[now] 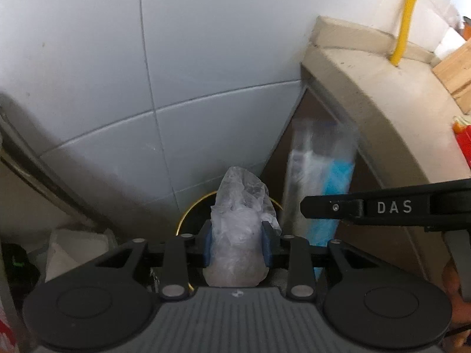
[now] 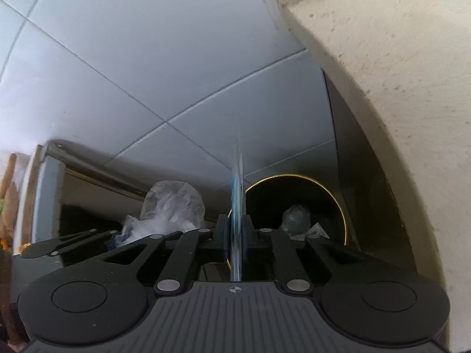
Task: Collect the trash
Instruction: 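Open both tools to drop the plastic bags into the bin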
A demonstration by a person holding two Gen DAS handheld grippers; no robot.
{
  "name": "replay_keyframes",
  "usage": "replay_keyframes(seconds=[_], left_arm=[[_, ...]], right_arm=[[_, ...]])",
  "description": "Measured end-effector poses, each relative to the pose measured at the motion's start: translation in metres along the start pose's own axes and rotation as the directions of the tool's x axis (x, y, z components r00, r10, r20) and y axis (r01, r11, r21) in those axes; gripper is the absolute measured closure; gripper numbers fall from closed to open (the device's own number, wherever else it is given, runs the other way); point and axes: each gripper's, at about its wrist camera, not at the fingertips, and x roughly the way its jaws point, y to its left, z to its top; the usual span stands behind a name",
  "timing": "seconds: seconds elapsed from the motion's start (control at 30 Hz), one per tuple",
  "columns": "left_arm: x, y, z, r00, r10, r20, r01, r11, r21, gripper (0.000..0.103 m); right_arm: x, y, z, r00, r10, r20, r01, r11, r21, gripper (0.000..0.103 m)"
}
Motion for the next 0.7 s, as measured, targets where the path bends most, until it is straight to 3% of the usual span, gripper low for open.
replay_keyframes(seconds=[0.23, 0.43, 0.7], left_arm=[[0.011, 0.001, 0.001, 0.999, 0.034, -0.036, -0.034, 0.999, -0.016, 0.068], [0.019, 0.009, 0.004, 0.993, -0.076, -0.091, 0.068, 0.994, -0.085, 0.067], [0.018, -0.003, 0.003, 0.995, -0.063, -0.075, 0.06, 0.998, -0.036, 0.055]], right_arm=[[0.017, -0.009, 0.004, 0.998, -0.057, -0.009, 0.057, 0.998, 0.013, 0.084], [0.011, -0.011, -0.003, 0.999, -0.049, -0.002, 0.049, 0.998, 0.024, 0.078], [-0.012, -0.022, -0.017, 0.998, -0.025, 0.051, 0.021, 0.997, 0.078, 0.078]])
